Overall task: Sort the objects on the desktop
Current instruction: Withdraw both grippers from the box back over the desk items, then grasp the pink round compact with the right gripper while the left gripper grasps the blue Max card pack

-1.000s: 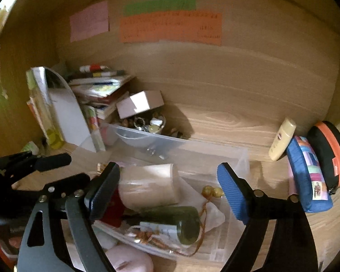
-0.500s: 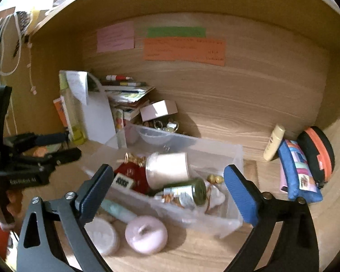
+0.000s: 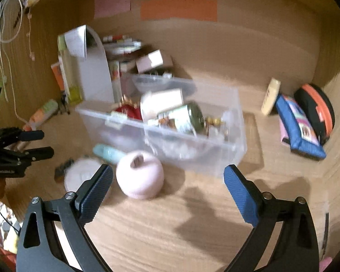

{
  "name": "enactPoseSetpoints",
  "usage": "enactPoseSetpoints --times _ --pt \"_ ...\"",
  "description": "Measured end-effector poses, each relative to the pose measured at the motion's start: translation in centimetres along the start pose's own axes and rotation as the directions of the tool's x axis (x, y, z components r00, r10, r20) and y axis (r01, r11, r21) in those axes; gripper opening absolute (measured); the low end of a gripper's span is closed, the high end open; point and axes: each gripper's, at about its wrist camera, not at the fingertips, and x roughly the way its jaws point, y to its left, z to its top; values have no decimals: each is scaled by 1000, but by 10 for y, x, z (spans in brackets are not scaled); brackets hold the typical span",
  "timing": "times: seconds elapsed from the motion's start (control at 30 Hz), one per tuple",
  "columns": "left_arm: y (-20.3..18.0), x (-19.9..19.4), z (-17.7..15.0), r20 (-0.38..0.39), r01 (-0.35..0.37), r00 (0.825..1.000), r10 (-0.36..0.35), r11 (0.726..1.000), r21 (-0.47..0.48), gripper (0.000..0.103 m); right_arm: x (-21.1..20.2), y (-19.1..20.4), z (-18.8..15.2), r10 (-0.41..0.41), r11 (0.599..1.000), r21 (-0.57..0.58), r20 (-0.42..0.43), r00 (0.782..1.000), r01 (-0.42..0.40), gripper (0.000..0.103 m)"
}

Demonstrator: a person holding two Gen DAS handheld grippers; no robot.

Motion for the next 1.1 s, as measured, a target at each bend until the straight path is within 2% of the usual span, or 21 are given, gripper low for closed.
enactPoseSetpoints --times 0.2,0.33,0.6,0.67,0.73,0.8,0.97,1.1 --pt "-10 8 -12 -55 56 997 -55 998 14 70 12 1 -15 11 1000 -26 -74 997 -13 98" --pt "-18 14 -13 -63 21 998 -18 999 48 70 21 5 -18 40 998 -41 -113 993 -45 98" --pt "-23 26 -9 -92 62 994 -57 997 51 70 47 13 -13 97 993 -55 -176 980 -108 96" --pt "-25 29 -7 -94 62 994 -56 996 64 67 52 12 -11 105 992 -51 -185 977 -116 93" --pt "-29 30 -5 -95 63 994 -55 995 83 61 57 11 -8 113 991 -51 -196 974 -126 84" --pt "-30 31 -4 -96 68 994 -59 994 90 60 59 11 -6 116 990 -56 -201 973 -129 80" --pt "-34 33 -2 -80 77 995 -67 989 126 47 63 14 -3 117 988 -71 -197 973 -134 79" --pt "-37 33 -4 -67 74 996 -65 986 148 39 68 17 -3 126 987 -74 -200 972 -143 71"
